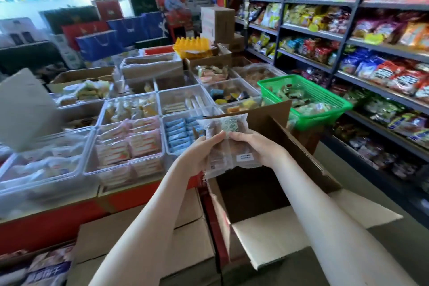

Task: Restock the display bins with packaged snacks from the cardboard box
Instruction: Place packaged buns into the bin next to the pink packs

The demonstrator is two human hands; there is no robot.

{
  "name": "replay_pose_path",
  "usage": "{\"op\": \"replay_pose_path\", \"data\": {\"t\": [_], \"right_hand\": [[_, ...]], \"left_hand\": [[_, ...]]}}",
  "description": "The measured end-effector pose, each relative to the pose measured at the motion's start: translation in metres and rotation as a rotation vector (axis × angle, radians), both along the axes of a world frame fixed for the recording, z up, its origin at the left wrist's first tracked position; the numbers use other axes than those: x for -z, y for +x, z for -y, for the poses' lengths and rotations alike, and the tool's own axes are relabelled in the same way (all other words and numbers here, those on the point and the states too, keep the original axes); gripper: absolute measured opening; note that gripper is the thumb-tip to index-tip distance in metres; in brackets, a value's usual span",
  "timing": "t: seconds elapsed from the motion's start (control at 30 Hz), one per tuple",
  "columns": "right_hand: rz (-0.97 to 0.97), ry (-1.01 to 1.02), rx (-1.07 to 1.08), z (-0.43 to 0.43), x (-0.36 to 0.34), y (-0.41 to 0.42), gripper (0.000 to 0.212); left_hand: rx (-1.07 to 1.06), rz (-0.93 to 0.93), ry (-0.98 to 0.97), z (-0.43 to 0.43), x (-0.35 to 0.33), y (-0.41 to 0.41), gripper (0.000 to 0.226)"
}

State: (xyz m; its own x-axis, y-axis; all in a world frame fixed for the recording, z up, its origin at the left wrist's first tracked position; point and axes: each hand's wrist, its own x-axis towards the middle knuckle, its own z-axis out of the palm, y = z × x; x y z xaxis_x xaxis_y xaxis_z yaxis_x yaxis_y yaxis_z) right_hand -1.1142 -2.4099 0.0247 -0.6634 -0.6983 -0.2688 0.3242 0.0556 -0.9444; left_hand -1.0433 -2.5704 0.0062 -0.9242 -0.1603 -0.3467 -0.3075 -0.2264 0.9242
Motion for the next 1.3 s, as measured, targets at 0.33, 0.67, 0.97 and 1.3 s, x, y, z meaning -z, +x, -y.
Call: {"op": "replay_pose_path", "data": {"t": [0.33, 0.67, 0.97, 1.3], "right_hand": [[0.019, 0.091, -0.209, 0.143, -0.005, 0.067, 0.031], [0.134, -0.051, -0.302, 0.328, 0.018, 0.125, 0.019], [0.251, 0.113, -0.409, 0.439, 0.044, 0.126, 0.046], [-0.094, 0.543, -0.526, 0.535, 0.039, 0.104, 0.082]], "left_hand": [[-0.156, 0.052, -0.230, 0.131, -0.018, 0.123, 0.063], [-0.111, -0.066, -1.311, 0.309, 0.016, 0.231, 0.100], [-0.030, -0.289, -1.335, 0.424, 0.045, 0.228, 0.071], [-0.321, 0.036, -0.548, 0.513, 0.029, 0.224, 0.043]]}}
